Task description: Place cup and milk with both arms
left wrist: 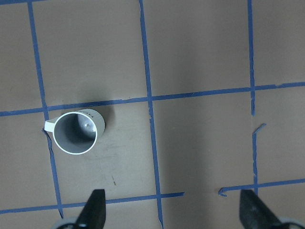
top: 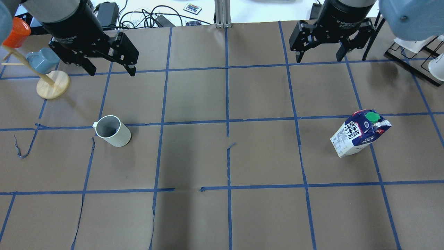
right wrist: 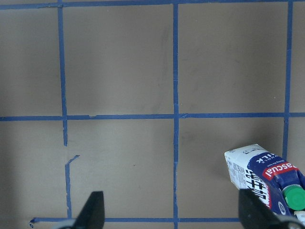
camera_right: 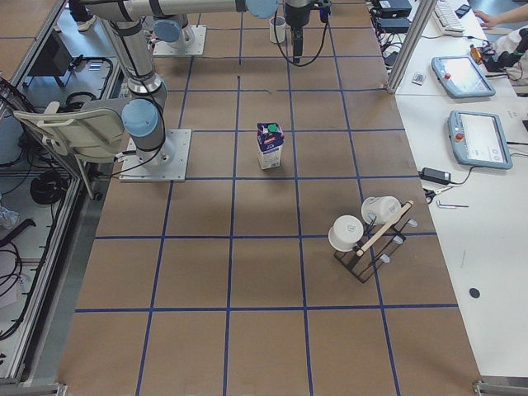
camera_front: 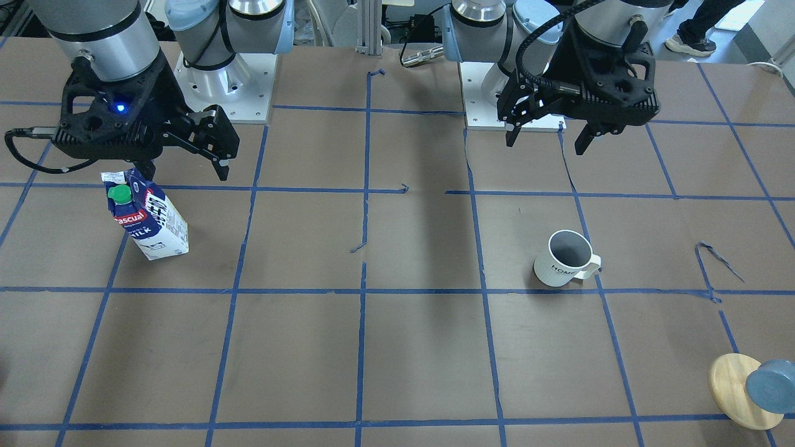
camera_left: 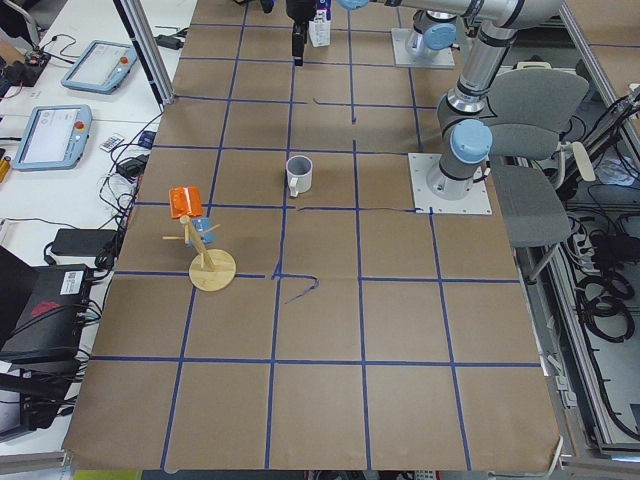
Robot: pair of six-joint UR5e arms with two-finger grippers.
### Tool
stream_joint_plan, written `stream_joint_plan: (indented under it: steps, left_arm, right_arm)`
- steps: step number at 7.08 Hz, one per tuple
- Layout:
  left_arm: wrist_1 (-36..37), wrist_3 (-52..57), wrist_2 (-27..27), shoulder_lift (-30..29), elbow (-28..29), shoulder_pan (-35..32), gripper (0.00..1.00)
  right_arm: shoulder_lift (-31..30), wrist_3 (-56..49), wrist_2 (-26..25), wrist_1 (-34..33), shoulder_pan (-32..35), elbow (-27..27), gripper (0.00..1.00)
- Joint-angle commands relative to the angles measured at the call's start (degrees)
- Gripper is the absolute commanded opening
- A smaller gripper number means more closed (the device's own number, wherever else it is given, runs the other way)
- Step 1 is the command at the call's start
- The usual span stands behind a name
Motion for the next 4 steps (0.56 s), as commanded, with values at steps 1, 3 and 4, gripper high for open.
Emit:
stream_joint_plan:
  steps: [1, 3, 4]
  left_arm:
    - [-0.3, 0.0, 0.2, 0.1, -0.4, 0.4, 1.00]
    - [0.1, 3.7, 2.3, -1.1, -3.1, 1.7, 1.00]
    - [1.5, 5.4, 2.1, -1.7, -5.1, 3.8, 1.00]
  right_arm:
    - [0.0, -0.4, -0.2, 0.2, 0.0, 0.0, 1.00]
    - [0.0, -0.5, -0.2, 0.4, -0.2, 0.0, 1.00]
    - [0.1, -0.6, 0.0, 0.5, -0.3, 0.2, 1.00]
